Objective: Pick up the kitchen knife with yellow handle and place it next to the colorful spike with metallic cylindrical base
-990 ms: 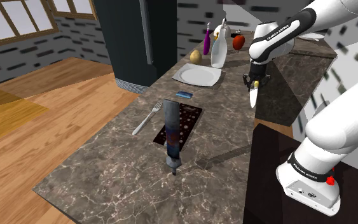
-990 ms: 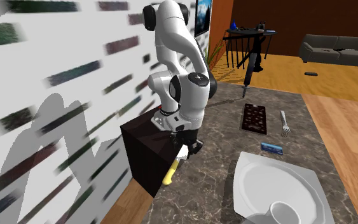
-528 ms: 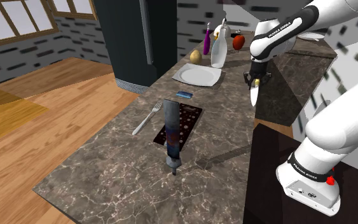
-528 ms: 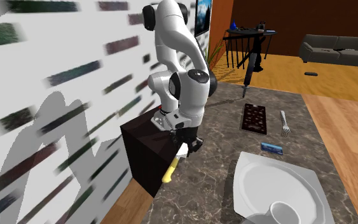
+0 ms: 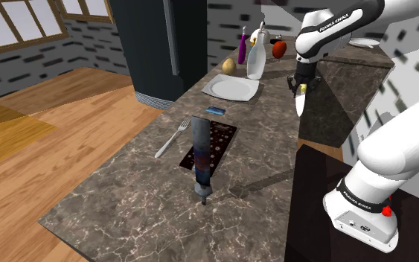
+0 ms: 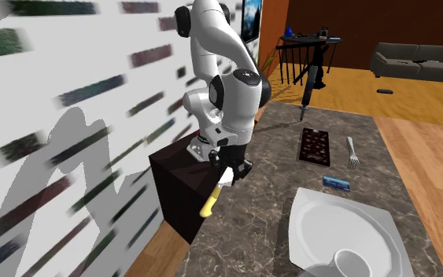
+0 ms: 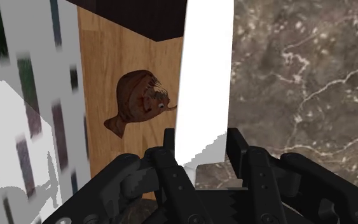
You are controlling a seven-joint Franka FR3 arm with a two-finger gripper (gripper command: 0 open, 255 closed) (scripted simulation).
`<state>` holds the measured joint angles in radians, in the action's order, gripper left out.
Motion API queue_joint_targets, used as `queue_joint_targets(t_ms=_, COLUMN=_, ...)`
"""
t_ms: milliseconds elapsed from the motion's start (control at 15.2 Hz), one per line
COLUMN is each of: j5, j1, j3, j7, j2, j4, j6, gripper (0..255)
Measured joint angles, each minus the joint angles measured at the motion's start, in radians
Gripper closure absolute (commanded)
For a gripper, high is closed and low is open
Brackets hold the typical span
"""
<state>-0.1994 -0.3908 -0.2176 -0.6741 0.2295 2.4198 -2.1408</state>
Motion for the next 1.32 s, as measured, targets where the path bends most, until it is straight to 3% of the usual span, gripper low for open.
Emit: queue_joint_targets(t_ms=1320, j5=0.012, j1=0.006, j3=0.02, j7=0.023, j2=0.094, j4=-0.188, j6=0.281, gripper=255)
